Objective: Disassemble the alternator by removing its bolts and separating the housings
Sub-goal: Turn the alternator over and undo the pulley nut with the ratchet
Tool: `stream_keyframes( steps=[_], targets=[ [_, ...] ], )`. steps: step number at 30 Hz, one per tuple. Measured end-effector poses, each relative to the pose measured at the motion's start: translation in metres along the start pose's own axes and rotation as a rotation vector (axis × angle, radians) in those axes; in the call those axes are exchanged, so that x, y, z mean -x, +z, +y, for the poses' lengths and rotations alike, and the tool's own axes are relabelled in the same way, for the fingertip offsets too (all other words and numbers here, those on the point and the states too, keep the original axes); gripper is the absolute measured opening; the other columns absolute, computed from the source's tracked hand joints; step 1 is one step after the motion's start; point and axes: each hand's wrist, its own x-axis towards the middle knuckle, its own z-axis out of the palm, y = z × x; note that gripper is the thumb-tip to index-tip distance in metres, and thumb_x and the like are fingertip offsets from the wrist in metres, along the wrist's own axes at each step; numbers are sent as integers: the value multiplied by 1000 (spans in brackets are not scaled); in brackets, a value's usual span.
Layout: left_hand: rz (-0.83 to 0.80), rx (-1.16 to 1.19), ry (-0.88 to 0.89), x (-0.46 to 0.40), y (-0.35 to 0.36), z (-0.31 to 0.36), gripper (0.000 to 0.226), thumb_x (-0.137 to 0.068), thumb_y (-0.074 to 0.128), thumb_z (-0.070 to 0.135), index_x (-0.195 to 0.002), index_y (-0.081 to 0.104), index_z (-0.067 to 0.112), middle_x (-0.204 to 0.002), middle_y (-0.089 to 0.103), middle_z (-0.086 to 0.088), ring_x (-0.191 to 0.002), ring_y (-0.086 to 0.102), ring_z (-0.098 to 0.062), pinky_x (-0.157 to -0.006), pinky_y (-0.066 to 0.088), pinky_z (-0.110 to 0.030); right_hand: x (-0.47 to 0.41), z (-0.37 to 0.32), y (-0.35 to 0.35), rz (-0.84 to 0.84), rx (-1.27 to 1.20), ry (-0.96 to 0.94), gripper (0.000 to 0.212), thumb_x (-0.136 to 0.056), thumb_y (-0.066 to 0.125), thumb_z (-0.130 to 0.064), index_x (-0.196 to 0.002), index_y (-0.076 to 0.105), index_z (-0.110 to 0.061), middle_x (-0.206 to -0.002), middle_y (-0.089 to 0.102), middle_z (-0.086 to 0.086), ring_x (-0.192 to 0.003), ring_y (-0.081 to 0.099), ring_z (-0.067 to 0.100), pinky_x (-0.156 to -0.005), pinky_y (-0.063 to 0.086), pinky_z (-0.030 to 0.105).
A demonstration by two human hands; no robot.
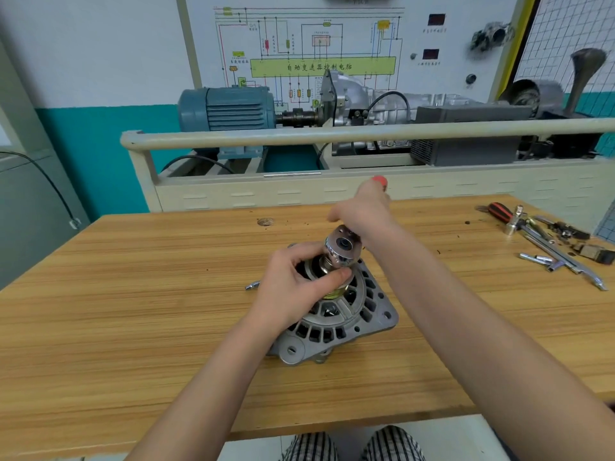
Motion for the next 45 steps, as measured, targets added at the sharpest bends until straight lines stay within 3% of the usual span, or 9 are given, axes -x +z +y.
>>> stream_keyframes(
  steps=[4,8,11,17,23,28,32,38,45],
  targets=[
    [-3,-3,-21,0,0,0,22,-77,79,14,-95,75,26,-94,74,14,-96,67,-7,-94,50,-40,-6,-11,12,-9,171,-200,37,-85,66,-3,-115,45,-5,-90,52,6,-73,54,17,-49,38,24],
    [28,2,-49,0,-1,-1,16,-76,79,13,-90,76,20,-90,74,11,-93,67,-7,-91,49,-32,8,-29,23,-203,299,-445,37,-83,72,-10,-117,57,-3,-104,65,10,-90,65,24,-82,55,41],
    [88,-17,-16,3,0,-3,14,-74,81,10,-83,75,19,-84,73,11,-87,66,-5,-81,48,-22,21,-30,30,-265,369,-605,31,-89,67,-17,-118,60,-7,-103,69,8,-79,69,18,-82,55,39],
    [114,-56,3,7,0,-5,35,-61,89,25,-89,69,17,-83,73,9,-81,68,-2,-69,52,-18,33,-21,36,-95,526,-714,25,-96,57,-28,-119,55,-18,-84,58,-3,-73,57,18,-58,37,31],
    [189,-96,-20,21,-9,-14,73,-55,93,23,-107,46,42,-106,61,22,-102,56,13,-81,43,-5,43,-21,30,-294,402,-867,35,-93,60,-23,-128,59,-27,-98,69,-5,-89,62,17,-81,50,38],
    [232,-105,-21,34,-45,-29,38,-70,82,6,-91,64,31,-92,70,18,-92,63,7,-84,45,-9,54,-17,22,-439,627,-1112,40,-97,53,-31,-137,51,-32,-85,44,-9,-86,38,11,-76,28,30],
    [348,36,-107,28,-82,-34,19,-85,60,-9,-94,67,7,-75,71,12,-76,66,8,-70,48,-6,73,-13,18,-551,745,-1294,45,-95,54,-30,-139,47,-36,-91,45,-13,-94,33,8,-87,20,25],
    [210,247,-196,10,-103,-12,19,-97,48,7,-104,66,8,-95,75,-8,-101,69,-24,-95,51,-38,84,19,0,-619,610,-1326,36,-91,62,-17,-122,65,-37,-84,50,-11,-94,36,17,-99,25,44],
    [-325,35,-67,-34,-24,38,26,-100,48,17,-111,67,4,-104,72,-7,-94,67,-9,-82,52,-20,80,37,-24,-766,510,-1289,27,-87,67,-17,-105,74,-36,-101,66,-20,-95,34,14,-96,21,28]
  ],
)
